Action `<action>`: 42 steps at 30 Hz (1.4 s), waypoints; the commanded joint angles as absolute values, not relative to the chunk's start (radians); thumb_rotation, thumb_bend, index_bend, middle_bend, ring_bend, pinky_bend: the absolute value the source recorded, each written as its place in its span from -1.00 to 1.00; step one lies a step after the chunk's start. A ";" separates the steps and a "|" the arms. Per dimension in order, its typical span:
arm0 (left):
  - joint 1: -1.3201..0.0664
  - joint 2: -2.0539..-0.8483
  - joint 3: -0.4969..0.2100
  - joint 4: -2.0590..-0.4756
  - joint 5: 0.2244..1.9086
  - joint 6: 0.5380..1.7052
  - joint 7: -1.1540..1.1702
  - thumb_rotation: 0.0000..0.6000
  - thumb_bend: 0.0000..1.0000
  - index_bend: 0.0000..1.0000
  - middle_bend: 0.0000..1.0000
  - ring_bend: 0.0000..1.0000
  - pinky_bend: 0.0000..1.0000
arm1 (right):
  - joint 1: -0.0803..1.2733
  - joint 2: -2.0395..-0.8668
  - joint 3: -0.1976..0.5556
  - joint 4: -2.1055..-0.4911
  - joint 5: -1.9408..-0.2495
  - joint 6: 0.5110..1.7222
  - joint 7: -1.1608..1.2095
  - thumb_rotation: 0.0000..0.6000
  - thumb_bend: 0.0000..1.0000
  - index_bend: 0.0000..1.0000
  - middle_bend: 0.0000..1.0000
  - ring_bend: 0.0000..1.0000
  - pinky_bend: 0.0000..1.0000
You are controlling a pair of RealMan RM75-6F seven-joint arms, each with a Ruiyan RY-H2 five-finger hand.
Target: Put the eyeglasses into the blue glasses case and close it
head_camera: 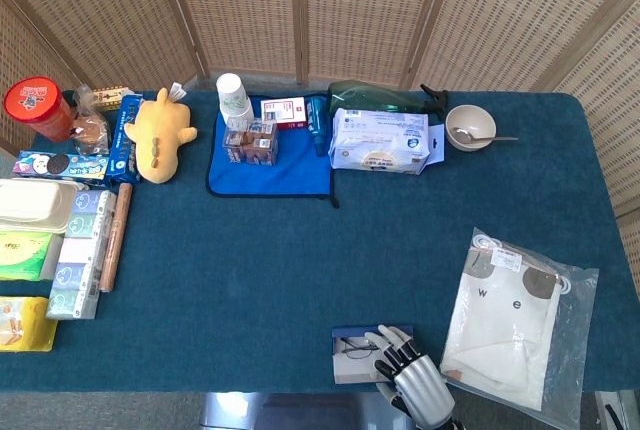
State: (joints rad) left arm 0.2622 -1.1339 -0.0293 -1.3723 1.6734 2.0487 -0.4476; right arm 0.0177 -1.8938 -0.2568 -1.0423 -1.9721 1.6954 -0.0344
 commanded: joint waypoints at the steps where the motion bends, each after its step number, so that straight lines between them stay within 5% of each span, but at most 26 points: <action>1: 0.262 -1.135 -0.030 -1.371 1.674 2.048 -0.448 1.00 -0.41 -0.63 -0.73 -1.00 -1.00 | 0.020 -1.887 -0.254 -1.057 -1.973 1.693 -0.044 1.00 -0.36 0.18 -0.53 -0.68 -0.51; 32: 0.244 -1.146 -0.026 -1.389 1.683 2.015 -0.419 1.00 -0.41 -0.63 -0.73 -1.00 -1.00 | 0.127 -1.797 -0.158 -1.333 -1.931 1.543 -0.152 1.00 -0.39 0.21 -0.50 -0.66 -0.51; 42: 0.235 -1.151 -0.022 -1.404 1.688 1.998 -0.398 1.00 -0.41 -0.60 -0.73 -1.00 -1.00 | 0.168 -1.798 -0.115 -1.351 -1.894 1.491 -0.153 1.00 -0.46 0.03 -0.53 -0.66 -0.51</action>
